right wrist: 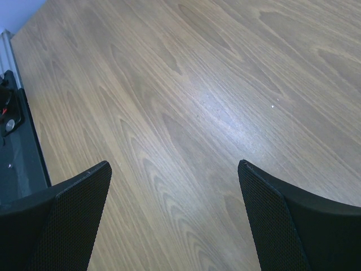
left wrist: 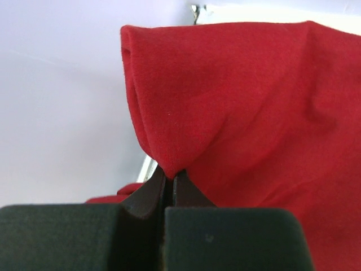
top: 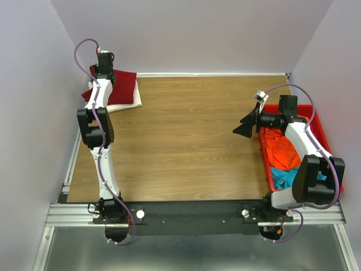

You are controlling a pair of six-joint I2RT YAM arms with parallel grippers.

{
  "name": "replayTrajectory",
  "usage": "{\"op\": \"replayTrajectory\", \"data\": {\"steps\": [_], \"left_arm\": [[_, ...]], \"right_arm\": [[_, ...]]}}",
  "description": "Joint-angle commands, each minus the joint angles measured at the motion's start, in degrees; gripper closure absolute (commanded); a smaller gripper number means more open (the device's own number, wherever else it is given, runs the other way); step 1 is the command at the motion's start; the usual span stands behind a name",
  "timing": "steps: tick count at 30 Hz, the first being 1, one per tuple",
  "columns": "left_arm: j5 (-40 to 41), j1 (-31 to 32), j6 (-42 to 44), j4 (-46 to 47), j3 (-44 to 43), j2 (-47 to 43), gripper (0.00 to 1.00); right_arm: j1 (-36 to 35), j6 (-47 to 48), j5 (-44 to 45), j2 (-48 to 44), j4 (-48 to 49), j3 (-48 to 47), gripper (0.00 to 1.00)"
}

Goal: Fold and stack the t-shirts
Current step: Neatly place the folded tshirt to the corner

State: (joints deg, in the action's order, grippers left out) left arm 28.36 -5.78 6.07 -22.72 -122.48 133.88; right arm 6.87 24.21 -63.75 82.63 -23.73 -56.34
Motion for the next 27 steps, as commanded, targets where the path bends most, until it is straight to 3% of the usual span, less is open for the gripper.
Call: {"op": "replayTrajectory", "data": {"steps": [1, 23, 24, 25, 27], "left_arm": [[-1.6, -2.0, -2.0, -0.6, -2.5, 1.0, 1.00], [-6.7, -5.5, -4.0, -4.8, -4.5, 0.1, 1.00], [-7.1, -5.4, -4.3, -4.8, -4.4, -1.0, 0.37], [-7.0, -5.5, -5.2, -4.9, -3.7, -3.5, 0.09], [-8.2, -5.4, -5.2, -4.4, -2.6, -6.3, 0.08]], "right_arm": [[0.5, 1.4, -1.6, 0.6, -1.9, -0.6, 0.01], [0.5, 2.1, -2.0, 0.9, -3.0, -1.0, 0.01], [0.5, 2.1, -2.0, 0.9, -3.1, -0.9, 0.01], [0.5, 2.2, -1.9, 0.9, -3.1, -0.9, 0.01], [0.5, 2.2, -2.1, 1.0, -3.1, -1.0, 0.01]]}}
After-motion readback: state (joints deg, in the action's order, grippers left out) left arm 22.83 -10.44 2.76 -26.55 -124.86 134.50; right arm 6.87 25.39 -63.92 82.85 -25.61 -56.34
